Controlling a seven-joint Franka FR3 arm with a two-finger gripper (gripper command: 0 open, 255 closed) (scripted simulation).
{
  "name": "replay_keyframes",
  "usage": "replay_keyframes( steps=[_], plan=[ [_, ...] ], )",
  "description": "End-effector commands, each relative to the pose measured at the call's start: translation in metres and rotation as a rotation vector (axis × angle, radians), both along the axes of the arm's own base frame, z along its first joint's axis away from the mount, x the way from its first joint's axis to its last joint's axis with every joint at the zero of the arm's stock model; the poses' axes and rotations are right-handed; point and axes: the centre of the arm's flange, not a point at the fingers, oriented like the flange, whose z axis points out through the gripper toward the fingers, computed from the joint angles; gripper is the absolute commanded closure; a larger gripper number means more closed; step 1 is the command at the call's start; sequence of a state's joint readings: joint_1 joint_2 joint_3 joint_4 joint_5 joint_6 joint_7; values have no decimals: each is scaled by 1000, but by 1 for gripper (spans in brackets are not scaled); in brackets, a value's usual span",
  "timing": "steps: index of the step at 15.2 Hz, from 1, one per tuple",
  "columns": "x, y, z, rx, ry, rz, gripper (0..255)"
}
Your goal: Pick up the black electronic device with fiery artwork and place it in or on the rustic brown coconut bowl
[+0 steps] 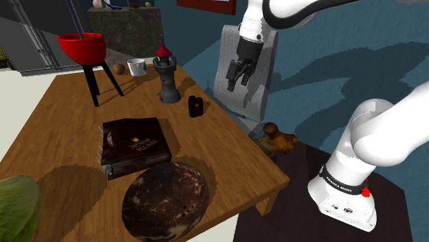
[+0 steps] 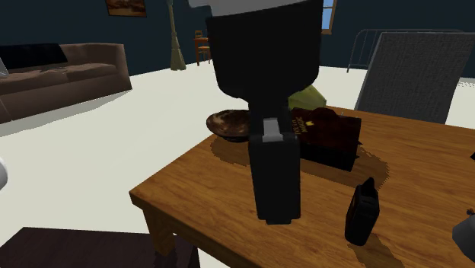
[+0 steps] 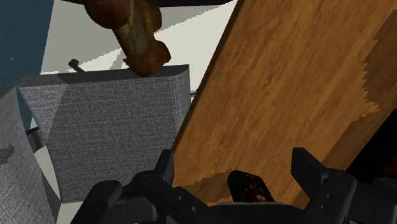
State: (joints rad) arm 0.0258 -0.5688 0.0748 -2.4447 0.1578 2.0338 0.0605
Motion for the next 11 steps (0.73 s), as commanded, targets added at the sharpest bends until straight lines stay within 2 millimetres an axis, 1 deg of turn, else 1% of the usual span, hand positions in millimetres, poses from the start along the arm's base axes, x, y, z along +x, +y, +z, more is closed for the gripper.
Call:
replay_keyframes(
  steps=[1,10,11],
  plan=[
    [19,9,-12,7,-36,9,0],
    [102,45,-59,34,-179,50,0],
    [108,48,-62,36,-189,53,0]
  ],
)
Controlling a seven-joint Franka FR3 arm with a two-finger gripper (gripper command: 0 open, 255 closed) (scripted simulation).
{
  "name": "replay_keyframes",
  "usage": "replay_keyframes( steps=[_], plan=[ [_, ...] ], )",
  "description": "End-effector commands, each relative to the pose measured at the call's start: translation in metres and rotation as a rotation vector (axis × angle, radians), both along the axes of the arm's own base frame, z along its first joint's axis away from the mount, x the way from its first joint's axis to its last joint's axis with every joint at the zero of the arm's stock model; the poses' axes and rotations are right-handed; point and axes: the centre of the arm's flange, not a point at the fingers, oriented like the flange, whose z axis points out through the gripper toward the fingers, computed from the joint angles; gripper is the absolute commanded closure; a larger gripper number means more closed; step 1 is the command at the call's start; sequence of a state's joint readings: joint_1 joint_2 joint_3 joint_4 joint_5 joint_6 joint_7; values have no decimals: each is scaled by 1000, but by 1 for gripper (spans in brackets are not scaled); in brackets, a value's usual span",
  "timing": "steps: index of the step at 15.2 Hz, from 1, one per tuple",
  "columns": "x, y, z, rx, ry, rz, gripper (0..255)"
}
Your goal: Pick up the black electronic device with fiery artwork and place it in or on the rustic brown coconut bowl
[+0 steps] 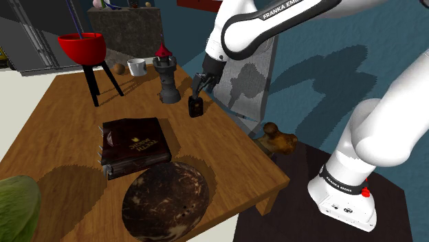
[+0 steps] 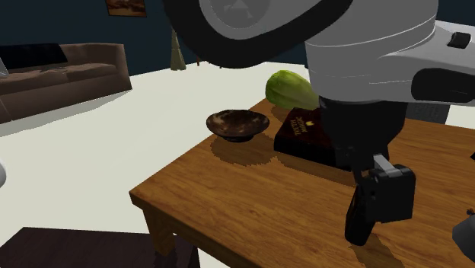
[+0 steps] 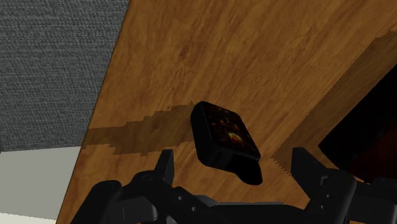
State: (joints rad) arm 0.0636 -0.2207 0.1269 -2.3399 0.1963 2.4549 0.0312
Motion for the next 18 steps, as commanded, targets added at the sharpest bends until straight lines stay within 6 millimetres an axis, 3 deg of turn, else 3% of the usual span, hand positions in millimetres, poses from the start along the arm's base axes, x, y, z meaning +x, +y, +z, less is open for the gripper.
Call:
replay_keyframes(
  steps=[1,8,15,16,18],
  plan=[
    [10,3,-8,3,-15,4,0],
    [21,9,-41,3,-15,4,0],
    [21,9,-41,3,-15,4,0],
    [21,9,-41,3,-15,4,255],
    [21,9,-41,3,-15,4,255]
  ],
)
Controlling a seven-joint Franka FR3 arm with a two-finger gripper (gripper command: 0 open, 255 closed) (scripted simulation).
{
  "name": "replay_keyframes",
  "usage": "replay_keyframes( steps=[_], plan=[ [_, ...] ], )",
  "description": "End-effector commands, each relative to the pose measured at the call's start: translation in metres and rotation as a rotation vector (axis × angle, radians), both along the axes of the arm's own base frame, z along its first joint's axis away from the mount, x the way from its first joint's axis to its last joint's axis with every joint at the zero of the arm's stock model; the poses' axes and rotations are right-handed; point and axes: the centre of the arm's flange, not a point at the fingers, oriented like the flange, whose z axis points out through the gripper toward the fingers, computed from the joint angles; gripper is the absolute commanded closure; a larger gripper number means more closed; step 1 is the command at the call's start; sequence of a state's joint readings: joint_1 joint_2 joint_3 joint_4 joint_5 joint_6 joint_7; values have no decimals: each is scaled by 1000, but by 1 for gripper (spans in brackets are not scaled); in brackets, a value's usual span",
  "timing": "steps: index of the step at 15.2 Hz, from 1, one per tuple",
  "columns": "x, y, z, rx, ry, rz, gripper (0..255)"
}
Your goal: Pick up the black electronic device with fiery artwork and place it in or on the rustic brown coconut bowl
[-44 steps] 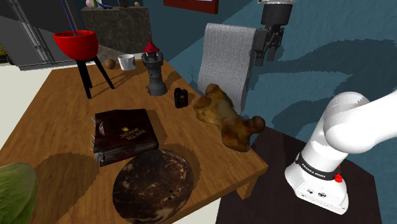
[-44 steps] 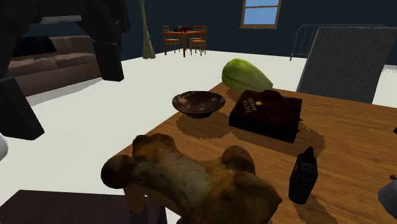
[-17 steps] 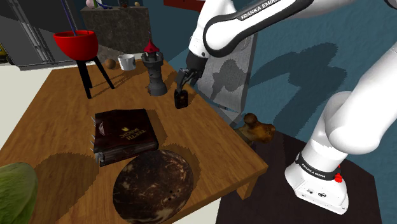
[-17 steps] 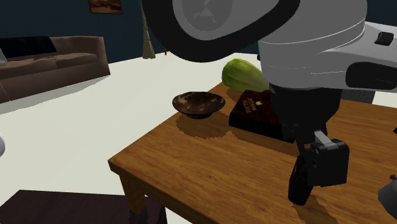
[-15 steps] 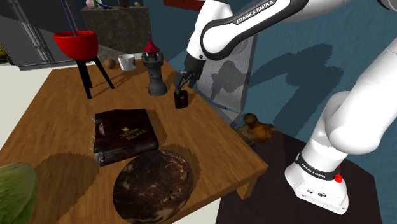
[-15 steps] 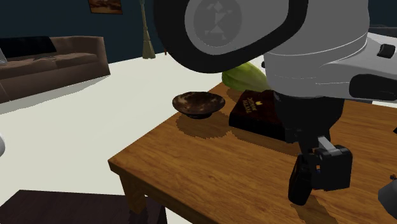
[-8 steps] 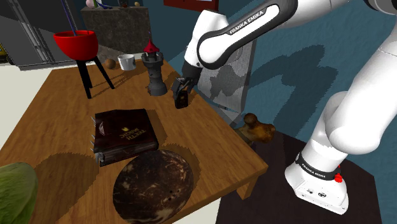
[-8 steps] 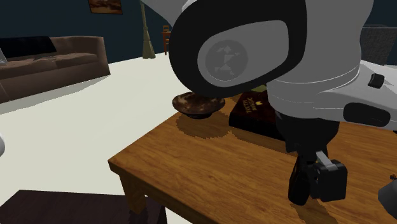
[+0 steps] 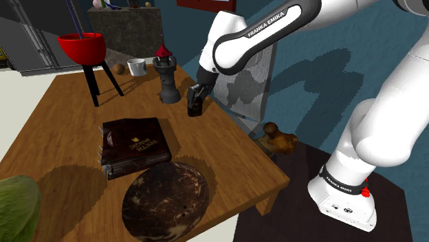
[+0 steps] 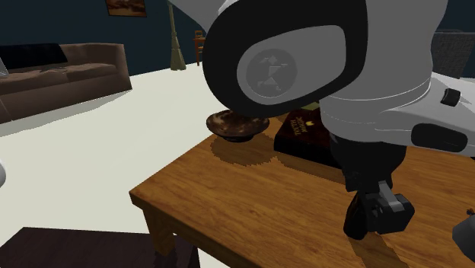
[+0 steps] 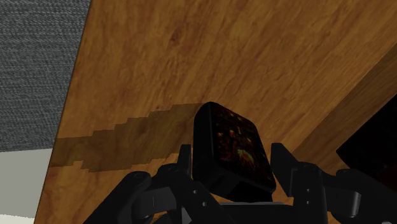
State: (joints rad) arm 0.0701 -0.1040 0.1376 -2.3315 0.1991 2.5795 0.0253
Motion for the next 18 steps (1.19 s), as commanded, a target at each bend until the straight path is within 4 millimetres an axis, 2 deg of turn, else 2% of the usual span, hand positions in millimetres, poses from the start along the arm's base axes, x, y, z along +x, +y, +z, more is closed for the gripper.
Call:
replay_keyframes(
  steps=[1,7,18],
  plan=[
    [0,0,0,0,0,0,255],
    [0,0,0,0,0,0,255],
    [0,0,58,0,0,0,255]
  ],
)
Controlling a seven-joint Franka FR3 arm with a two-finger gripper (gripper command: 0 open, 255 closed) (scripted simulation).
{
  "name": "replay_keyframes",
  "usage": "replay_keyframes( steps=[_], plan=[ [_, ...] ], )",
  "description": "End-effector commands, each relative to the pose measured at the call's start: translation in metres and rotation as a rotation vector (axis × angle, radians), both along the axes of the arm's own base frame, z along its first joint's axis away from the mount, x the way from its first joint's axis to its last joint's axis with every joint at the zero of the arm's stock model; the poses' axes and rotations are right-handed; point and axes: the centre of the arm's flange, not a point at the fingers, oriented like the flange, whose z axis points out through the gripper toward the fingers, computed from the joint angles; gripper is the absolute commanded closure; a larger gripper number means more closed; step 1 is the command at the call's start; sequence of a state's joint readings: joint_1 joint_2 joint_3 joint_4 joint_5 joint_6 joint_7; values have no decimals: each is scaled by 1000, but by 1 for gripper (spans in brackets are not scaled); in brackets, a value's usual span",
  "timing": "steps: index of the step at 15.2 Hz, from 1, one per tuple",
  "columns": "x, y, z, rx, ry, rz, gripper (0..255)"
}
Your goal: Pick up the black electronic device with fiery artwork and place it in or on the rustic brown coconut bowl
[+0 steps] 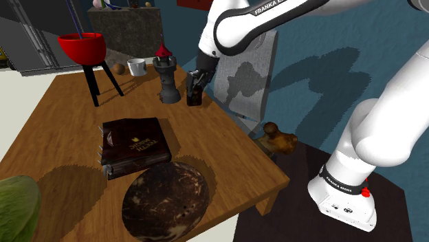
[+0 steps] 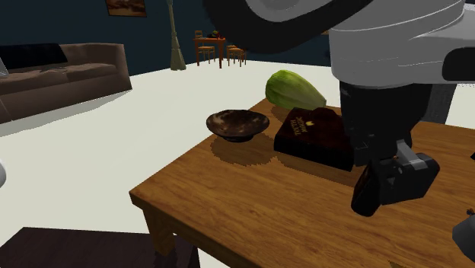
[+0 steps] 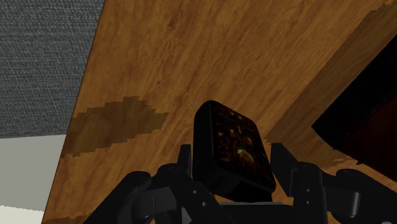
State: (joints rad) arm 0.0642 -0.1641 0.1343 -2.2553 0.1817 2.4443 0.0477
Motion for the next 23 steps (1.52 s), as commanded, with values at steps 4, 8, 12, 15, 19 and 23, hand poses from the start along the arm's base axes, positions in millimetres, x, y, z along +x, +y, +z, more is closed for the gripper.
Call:
replay_keyframes(
  steps=[4,8,12,15,19,23],
  plan=[
    [-1,0,27,0,0,0,255],
    [-1,0,48,0,0,0,255],
    [-1,0,68,0,0,0,255],
    [-22,33,69,0,0,0,255],
    [-50,77,71,0,0,0,255],
    [-79,122,73,0,0,0,255]
  ],
)
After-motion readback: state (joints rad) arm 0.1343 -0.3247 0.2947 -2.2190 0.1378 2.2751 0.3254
